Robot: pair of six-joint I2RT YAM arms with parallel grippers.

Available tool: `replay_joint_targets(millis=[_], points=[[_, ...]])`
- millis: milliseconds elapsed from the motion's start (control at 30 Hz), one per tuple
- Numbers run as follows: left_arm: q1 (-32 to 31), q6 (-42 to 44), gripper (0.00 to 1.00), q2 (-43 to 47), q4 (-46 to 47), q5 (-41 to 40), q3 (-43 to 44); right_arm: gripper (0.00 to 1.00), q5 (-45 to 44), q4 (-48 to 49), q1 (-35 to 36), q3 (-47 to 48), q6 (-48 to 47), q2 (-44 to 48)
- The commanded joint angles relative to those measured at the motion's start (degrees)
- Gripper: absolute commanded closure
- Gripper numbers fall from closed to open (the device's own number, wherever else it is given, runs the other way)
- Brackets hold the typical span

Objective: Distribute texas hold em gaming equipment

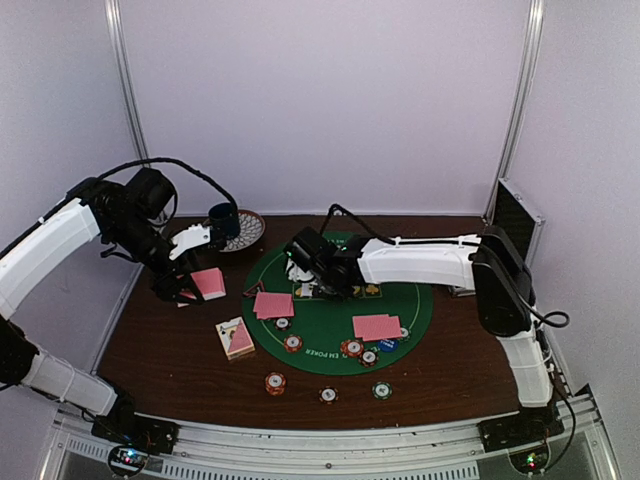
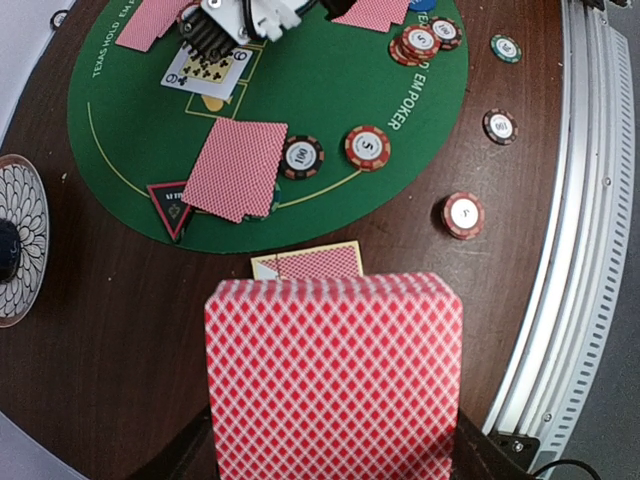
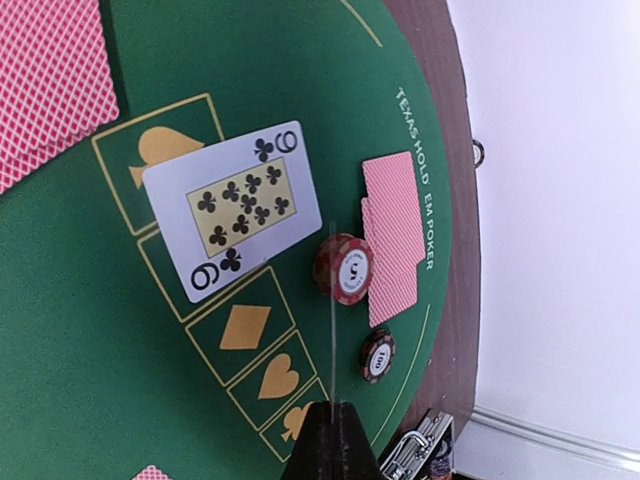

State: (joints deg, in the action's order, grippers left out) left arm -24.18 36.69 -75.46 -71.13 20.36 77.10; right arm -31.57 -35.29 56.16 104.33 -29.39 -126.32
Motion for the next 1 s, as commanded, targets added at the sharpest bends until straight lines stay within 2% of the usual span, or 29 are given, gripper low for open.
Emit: replay_joint_targets(millis=[0,500,600,733,900,967], points=[[0.37,0.13,1.0,1.19,0.23,1.43,-0.31,1.0,-4.35,7.09,1.22,-0.74,-6.39,-2.93],[0.45,0.29,1.0,0.42,0.12,1.5,-0.12,1.0,-4.13,8.92,1.58,-1.22,-9.54,-7.83],[0.46,0.29,1.0,0.21,0.17,1.59,-0.11,0.85,-3.11,8.1,1.58,-2.07,-8.5,-7.23],[0.45,0.29,1.0,0.11,0.06,2.97,0.22,0.51,-2.04,6.78,1.59,-2.36,-6.72,-6.35],[0.45,0.38,1.0,-0.06,0.01,3.28,0.51,0.3,-0.52,7.18,1.25,-2.68,-3.14,-3.4],[0.45,0.4,1.0,-0.2,-0.04,3.31,0.51,0.24,-0.33,6.89,0.94,-2.44,-1.73,-2.38]])
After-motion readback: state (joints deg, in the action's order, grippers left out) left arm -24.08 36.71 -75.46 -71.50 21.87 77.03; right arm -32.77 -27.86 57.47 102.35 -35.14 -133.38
